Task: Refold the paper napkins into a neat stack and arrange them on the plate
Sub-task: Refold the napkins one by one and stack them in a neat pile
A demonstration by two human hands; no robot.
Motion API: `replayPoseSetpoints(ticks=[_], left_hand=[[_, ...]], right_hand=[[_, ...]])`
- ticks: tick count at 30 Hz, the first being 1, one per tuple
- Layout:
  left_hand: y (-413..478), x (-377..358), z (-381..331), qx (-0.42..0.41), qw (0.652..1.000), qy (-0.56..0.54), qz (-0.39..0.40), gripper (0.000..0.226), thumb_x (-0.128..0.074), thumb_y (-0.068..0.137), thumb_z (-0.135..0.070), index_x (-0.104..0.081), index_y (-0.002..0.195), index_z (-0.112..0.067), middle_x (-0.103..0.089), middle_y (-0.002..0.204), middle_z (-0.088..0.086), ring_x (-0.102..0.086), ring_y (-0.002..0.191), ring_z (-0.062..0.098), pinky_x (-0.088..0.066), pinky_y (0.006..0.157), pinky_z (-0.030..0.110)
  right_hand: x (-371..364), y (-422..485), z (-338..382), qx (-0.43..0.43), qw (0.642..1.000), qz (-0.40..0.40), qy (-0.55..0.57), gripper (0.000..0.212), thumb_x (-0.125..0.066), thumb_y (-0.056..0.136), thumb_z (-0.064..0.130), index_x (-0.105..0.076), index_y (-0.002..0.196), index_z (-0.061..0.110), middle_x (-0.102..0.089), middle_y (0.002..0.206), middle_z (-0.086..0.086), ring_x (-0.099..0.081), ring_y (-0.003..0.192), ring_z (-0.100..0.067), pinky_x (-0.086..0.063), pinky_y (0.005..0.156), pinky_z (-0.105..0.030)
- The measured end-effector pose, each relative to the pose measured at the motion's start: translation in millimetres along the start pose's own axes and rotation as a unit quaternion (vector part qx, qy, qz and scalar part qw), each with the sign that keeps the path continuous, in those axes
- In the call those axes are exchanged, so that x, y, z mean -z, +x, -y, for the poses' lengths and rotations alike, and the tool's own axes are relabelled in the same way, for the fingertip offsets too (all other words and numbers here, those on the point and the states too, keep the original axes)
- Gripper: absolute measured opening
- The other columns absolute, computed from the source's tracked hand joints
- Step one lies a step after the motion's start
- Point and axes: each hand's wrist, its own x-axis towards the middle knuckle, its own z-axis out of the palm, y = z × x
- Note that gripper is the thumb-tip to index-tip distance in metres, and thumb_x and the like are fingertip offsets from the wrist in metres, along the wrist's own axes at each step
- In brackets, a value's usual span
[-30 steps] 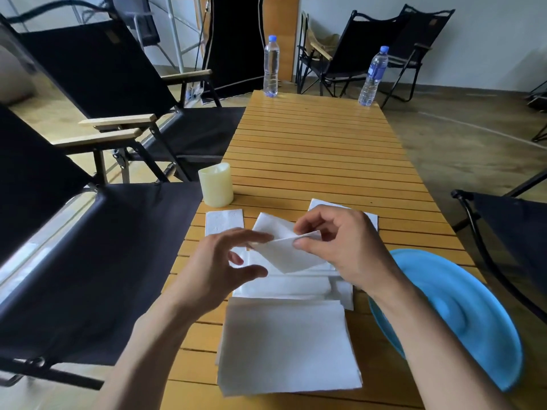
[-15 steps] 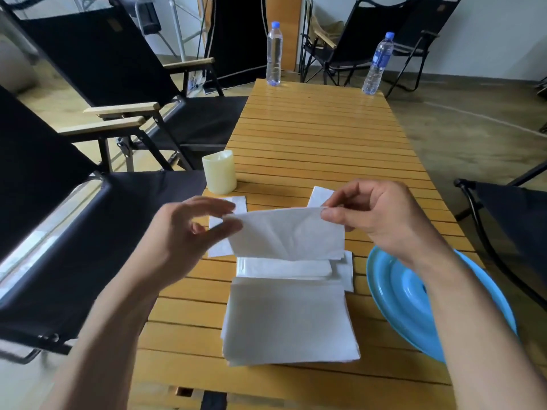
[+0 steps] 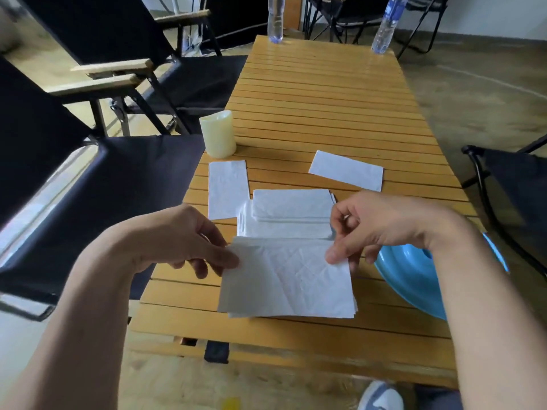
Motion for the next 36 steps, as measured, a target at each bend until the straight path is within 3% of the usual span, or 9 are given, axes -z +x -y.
replayPoseSetpoints(ticks=[9, 14, 16, 18, 21, 23, 27, 31, 36], left_hand=[[12.6, -2.1, 6.7, 0.016, 1.000, 0.011, -0.008, 0.021, -0.086, 0.068, -0.048, -0.078, 0.071, -0.028, -0.076, 0.071, -0.002, -0.057, 0.052, 0.001, -0.036, 0.047, 0.018], [13.8, 4.4, 9.7, -0.011, 0.999, -0.023, -0.048, 0.029, -0.086, 0.061, -0.052, -0.076, 0.068, -0.026, -0.070, 0.062, 0.000, -0.052, 0.049, 0.003, -0.038, 0.046, 0.018], [18.2, 7.9, 11.3, -0.040, 0.986, -0.113, -0.117, 0.036, -0.085, 0.058, -0.055, -0.076, 0.072, -0.023, -0.071, 0.064, -0.001, -0.057, 0.051, 0.004, -0.041, 0.045, 0.018], [32.6, 5.8, 12.5, -0.074, 0.959, -0.156, -0.224, 0.035, -0.083, 0.065, -0.053, -0.076, 0.078, -0.021, -0.074, 0.069, -0.005, -0.065, 0.055, 0.002, -0.044, 0.045, 0.015], [62.4, -9.1, 10.2, -0.141, 0.919, -0.106, -0.351, 0.015, -0.080, 0.082, -0.034, -0.076, 0.089, -0.022, -0.075, 0.077, -0.012, -0.070, 0.070, -0.002, -0.050, 0.059, 0.014], [83.8, -19.1, 13.6, -0.177, 0.909, -0.072, -0.369, 0.012, -0.077, 0.087, -0.026, -0.075, 0.098, -0.021, -0.074, 0.095, -0.010, -0.070, 0.088, 0.006, -0.054, 0.077, 0.026], [119.1, -26.5, 17.9, -0.198, 0.912, -0.016, -0.360, 0.018, -0.071, 0.092, -0.029, -0.073, 0.109, -0.024, -0.071, 0.117, -0.006, -0.064, 0.107, 0.019, -0.050, 0.086, 0.035], [136.8, -26.4, 12.2, -0.217, 0.907, 0.079, -0.351, 0.027, -0.066, 0.094, -0.033, -0.068, 0.121, -0.028, -0.065, 0.127, -0.003, -0.047, 0.130, 0.023, -0.044, 0.097, 0.044], [139.6, -18.7, 2.8, -0.233, 0.894, 0.151, -0.351, 0.038, -0.072, 0.089, -0.028, -0.064, 0.126, -0.029, -0.069, 0.116, -0.009, -0.047, 0.125, 0.023, -0.036, 0.093, 0.044]], right_hand=[[-3.7, 12.3, -4.6, -0.046, 0.995, -0.037, -0.083, 0.048, -0.094, 0.059, 0.032, -0.053, 0.079, 0.017, -0.066, 0.060, -0.005, -0.052, 0.059, -0.024, -0.037, 0.057, -0.033], [5.2, 10.8, -6.7, -0.027, 0.996, -0.076, -0.040, 0.049, -0.096, 0.053, 0.040, -0.058, 0.074, 0.018, -0.052, 0.050, 0.006, -0.046, 0.044, -0.012, -0.036, 0.044, -0.023], [12.9, 17.7, -11.8, 0.007, 0.985, -0.169, 0.024, 0.038, -0.091, 0.063, 0.042, -0.064, 0.072, 0.018, -0.060, 0.051, 0.003, -0.052, 0.044, -0.010, -0.037, 0.041, -0.019], [14.7, 35.3, -23.3, 0.033, 0.950, -0.306, 0.058, 0.025, -0.084, 0.077, 0.036, -0.068, 0.072, 0.017, -0.067, 0.056, 0.001, -0.060, 0.047, -0.010, -0.043, 0.045, -0.021], [4.1, 68.4, -41.3, 0.010, 0.896, -0.443, -0.024, 0.014, -0.073, 0.087, 0.029, -0.072, 0.074, 0.023, -0.072, 0.069, 0.008, -0.068, 0.068, -0.012, -0.051, 0.064, -0.026], [-4.6, 87.5, -48.0, -0.006, 0.888, -0.454, -0.075, 0.010, -0.067, 0.092, 0.029, -0.076, 0.093, 0.025, -0.076, 0.092, 0.004, -0.068, 0.090, -0.021, -0.051, 0.076, -0.029], [-11.1, 110.0, -51.8, 0.008, 0.878, -0.458, -0.142, 0.033, -0.062, 0.097, 0.030, -0.065, 0.129, 0.022, -0.069, 0.120, 0.001, -0.056, 0.114, -0.024, -0.050, 0.088, -0.036], [-10.2, 111.9, -52.8, 0.026, 0.884, -0.443, -0.148, 0.039, -0.069, 0.092, 0.024, -0.064, 0.131, 0.023, -0.069, 0.116, 0.005, -0.055, 0.113, -0.021, -0.049, 0.086, -0.034], [-10.4, 112.4, -51.3, 0.039, 0.901, -0.417, -0.110, 0.029, -0.068, 0.090, 0.012, -0.072, 0.118, 0.020, -0.067, 0.099, 0.004, -0.061, 0.103, -0.021, -0.052, 0.088, -0.035]])
